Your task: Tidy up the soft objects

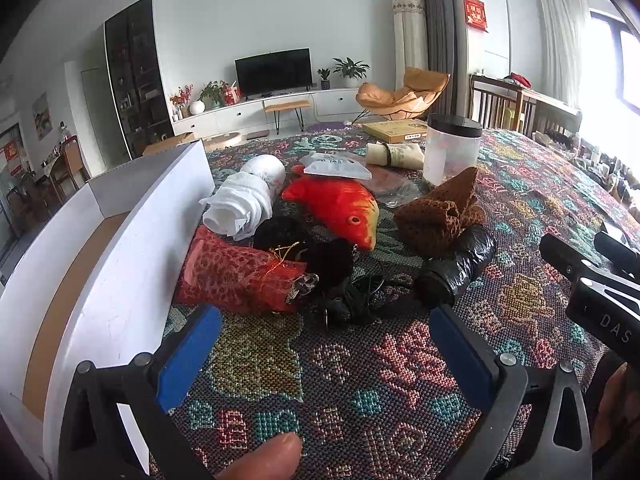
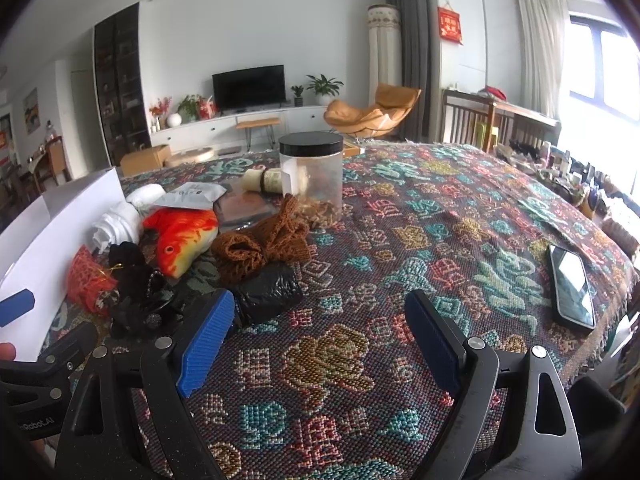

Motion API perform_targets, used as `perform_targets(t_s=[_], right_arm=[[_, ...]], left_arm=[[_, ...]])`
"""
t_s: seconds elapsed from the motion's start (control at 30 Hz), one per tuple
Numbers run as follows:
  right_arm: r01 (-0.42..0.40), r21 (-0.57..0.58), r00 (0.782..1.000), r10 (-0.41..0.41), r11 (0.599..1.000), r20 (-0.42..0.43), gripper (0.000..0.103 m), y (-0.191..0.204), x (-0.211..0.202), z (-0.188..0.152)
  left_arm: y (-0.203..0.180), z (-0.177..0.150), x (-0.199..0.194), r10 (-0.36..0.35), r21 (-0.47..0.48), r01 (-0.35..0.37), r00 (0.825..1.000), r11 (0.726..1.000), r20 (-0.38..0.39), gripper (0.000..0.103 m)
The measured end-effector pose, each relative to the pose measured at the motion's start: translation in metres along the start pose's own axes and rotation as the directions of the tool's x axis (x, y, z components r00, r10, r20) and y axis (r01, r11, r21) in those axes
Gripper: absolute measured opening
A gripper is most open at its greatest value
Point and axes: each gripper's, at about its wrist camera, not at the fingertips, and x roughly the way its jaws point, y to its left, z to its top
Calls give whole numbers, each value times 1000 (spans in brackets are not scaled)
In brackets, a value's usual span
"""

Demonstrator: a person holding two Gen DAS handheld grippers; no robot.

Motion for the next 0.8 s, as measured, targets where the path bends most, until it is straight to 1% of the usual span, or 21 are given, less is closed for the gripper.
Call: perform_targets(t_s=[0.8], right_arm=[[-7,-4,1000,7,1000,-9,89,3,2,-1]], left_arm=[[1,-6,3,8,12,-8,1000,1000,-11,103]])
